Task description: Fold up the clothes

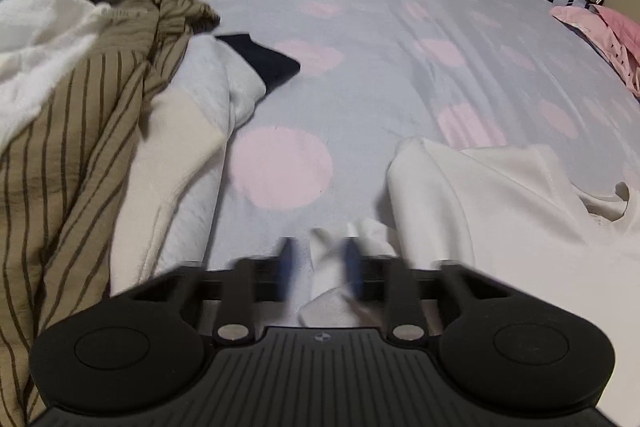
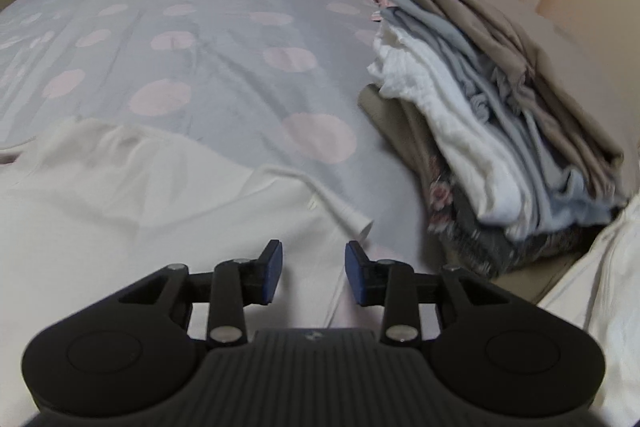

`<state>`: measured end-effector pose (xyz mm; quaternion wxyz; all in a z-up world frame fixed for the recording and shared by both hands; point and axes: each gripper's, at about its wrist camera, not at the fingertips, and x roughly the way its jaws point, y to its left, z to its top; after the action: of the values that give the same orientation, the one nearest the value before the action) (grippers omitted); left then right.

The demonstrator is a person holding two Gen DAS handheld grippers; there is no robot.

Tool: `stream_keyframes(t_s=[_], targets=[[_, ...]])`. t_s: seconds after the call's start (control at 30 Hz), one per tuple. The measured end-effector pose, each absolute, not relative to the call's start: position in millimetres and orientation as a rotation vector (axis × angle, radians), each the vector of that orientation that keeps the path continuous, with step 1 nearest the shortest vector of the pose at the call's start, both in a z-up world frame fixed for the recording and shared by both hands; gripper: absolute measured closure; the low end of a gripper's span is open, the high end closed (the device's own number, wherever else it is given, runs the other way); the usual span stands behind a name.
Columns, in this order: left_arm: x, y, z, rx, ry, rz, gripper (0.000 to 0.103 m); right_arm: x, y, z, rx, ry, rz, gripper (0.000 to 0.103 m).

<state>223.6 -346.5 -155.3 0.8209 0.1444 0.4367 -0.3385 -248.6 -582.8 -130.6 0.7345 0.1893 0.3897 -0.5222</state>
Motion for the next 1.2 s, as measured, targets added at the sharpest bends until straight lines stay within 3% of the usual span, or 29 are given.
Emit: stream_keyframes(t_s=[0.3, 0.47, 0.53, 0.6, 0.63, 1.2], targets=[[234.3, -293.0, -85.6, 0.306, 0.770, -0.592, 0.103, -249.2, -548.7, -132.1, 0.381, 0.869, -1.120, 0.065], [246.6, -281.9, -90.3, 0.367, 0.810, -0.568, 0.102, -261.2, -544.3, -130.0, 0.405, 0.869, -1.130, 0.065], [243.9, -279.5, -90.5, 0.389, 0.782, -0.556, 0.096, -267.3, -543.1, -126.7, 0.424, 0.863, -1.130, 0.065], [241.1, -271.1, -86.4, 0.354, 0.794, -0.573, 0.084, -273.9, -540.0, -122.3, 0.447, 0.859, -1.121, 0.065], [239.7, -266.6, -84.1, 0.333, 0.803, -0.582, 0.084, -277.2, -537.4, -120.1, 0.457, 0.859, -1.115, 0.065], [94.6, -201.2, -80.8, 0.526, 0.878, -0.876, 0.075, -316.4, -417.1, -132.0, 0.597, 0.988, -0.831, 0.064]])
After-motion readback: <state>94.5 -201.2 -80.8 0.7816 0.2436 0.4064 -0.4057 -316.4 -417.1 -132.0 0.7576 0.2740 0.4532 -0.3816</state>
